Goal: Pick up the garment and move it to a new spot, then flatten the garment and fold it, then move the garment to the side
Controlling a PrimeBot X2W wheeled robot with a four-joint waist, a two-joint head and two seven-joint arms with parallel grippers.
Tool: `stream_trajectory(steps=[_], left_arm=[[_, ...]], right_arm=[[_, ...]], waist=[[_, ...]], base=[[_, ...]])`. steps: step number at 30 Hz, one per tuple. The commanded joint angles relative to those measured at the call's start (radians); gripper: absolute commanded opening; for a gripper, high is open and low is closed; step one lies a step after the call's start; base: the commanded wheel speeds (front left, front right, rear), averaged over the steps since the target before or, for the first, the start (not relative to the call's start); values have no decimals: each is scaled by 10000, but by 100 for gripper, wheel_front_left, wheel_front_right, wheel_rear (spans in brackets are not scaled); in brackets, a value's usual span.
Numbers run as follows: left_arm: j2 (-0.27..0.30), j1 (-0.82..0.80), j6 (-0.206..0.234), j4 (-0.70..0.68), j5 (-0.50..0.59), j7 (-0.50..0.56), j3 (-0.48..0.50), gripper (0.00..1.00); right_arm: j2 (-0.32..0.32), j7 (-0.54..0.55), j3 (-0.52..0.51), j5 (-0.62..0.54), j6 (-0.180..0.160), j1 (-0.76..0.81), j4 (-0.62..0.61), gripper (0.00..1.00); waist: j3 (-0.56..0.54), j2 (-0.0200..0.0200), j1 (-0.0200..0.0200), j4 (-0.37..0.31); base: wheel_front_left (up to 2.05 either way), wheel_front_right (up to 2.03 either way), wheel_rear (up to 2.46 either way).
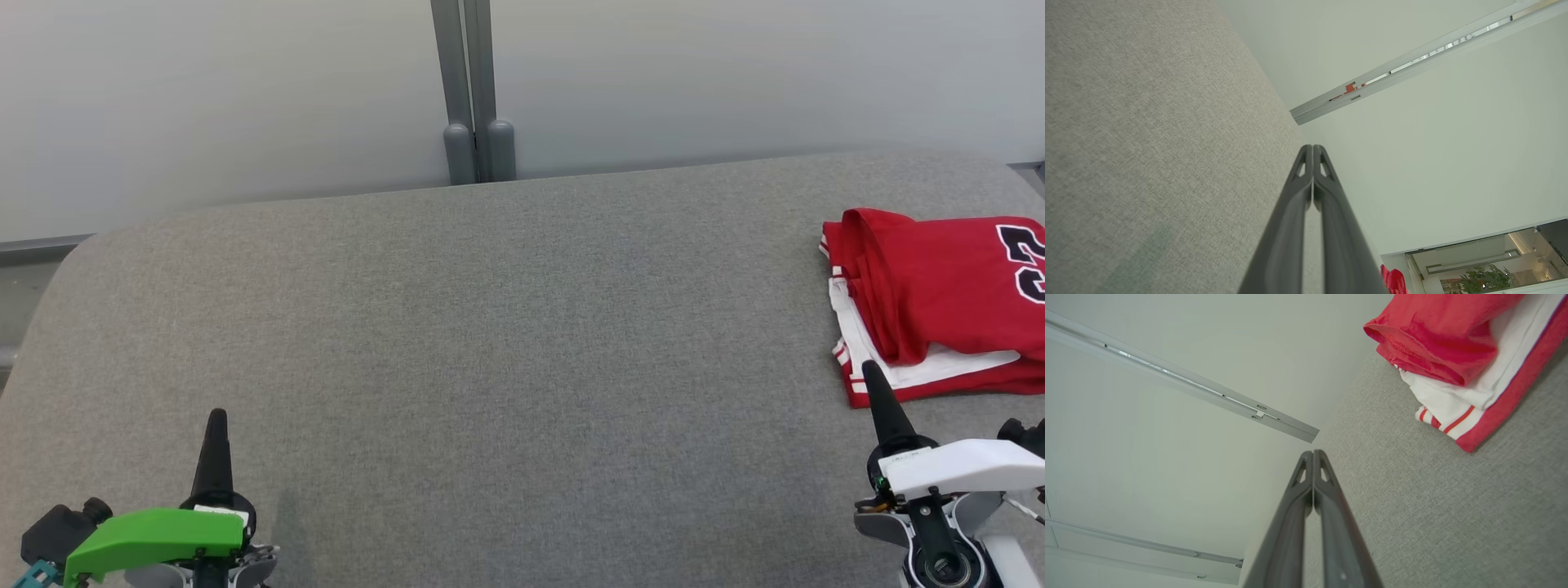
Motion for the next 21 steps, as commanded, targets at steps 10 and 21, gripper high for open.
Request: stream_trajectory(steps=[10, 21], left_arm=[[66, -338, -65, -95, -1048, 295, 86, 0], [68, -424, -76, -88, -1942, 544, 133, 0]], right_arm=[[122, 309, -175, 1058, 3, -277, 18, 0], [272, 573, -290, 1948, 4, -337, 87, 0]], waist=[[26, 0, 0, 14], [55, 0, 0, 28]], base=[[0, 0, 0], [0, 0, 0]])
